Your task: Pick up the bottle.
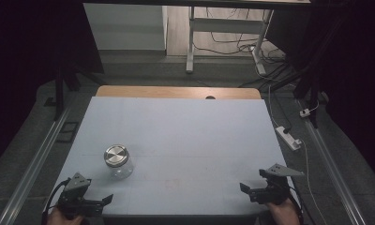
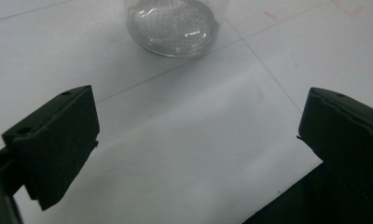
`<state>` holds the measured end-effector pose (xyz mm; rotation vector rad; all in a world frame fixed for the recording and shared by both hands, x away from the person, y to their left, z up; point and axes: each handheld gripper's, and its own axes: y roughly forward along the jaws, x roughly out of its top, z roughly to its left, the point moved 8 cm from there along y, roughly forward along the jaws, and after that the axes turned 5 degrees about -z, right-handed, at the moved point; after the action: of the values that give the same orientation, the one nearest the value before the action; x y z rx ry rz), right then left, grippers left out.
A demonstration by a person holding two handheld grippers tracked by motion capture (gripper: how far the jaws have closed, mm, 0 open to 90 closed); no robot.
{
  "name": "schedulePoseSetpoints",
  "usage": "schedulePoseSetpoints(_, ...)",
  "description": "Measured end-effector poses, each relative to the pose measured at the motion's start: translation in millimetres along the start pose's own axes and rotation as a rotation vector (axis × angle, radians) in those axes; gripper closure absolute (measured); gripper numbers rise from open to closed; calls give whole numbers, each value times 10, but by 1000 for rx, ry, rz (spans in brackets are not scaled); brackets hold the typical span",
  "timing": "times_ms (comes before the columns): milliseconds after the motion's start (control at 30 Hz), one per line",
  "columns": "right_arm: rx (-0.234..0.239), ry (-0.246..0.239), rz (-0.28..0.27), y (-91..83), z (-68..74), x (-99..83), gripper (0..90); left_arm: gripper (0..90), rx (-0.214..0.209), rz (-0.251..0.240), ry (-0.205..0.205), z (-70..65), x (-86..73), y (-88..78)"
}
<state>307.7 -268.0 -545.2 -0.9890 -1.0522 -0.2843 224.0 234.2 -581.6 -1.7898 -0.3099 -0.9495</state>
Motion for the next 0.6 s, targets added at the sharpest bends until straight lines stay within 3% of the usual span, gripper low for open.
schedulePoseSetpoints(267,9,-8,10,11,11,-7,0,0,-22,2,-31,5,6,7)
schedulePoseSetpoints(433,22,-17,18,17,28,-12,0,0,-47,-16,-15,-23,57,0)
schedulePoseSetpoints(600,24,-20,21,21,29,-13,0,0,-43,-38,-2,-15,99,-9)
